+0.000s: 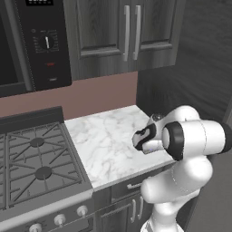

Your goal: Take the steak from the fridge and place it on the digital scale on the counter by the fridge. Wait a few seconds for a reading, then move it to the plate on the dining counter.

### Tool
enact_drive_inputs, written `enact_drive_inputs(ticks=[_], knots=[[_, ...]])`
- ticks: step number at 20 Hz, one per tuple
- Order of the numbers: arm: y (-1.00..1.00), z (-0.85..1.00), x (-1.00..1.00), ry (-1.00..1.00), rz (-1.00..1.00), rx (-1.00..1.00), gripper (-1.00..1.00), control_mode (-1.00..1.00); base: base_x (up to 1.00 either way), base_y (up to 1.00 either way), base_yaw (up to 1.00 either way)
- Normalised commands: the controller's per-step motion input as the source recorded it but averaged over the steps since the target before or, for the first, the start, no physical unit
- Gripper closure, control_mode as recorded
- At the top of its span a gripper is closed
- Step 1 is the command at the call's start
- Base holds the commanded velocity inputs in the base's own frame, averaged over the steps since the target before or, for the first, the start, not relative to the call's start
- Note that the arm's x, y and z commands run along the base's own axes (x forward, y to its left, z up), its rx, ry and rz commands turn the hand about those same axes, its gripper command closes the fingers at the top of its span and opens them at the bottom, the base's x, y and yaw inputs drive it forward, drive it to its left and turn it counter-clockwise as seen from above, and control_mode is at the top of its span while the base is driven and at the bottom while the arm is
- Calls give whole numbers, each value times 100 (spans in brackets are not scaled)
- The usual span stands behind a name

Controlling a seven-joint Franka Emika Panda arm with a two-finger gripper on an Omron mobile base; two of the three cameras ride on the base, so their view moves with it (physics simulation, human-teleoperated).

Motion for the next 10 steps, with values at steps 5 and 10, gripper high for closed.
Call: enact_drive_inputs(ticks=[5, 10], knots=[[0, -25, 1, 0, -2, 0, -100, -100, 0, 0, 0], [0, -4, 3, 0, 0, 0, 100, -100, 0, 0, 0]])
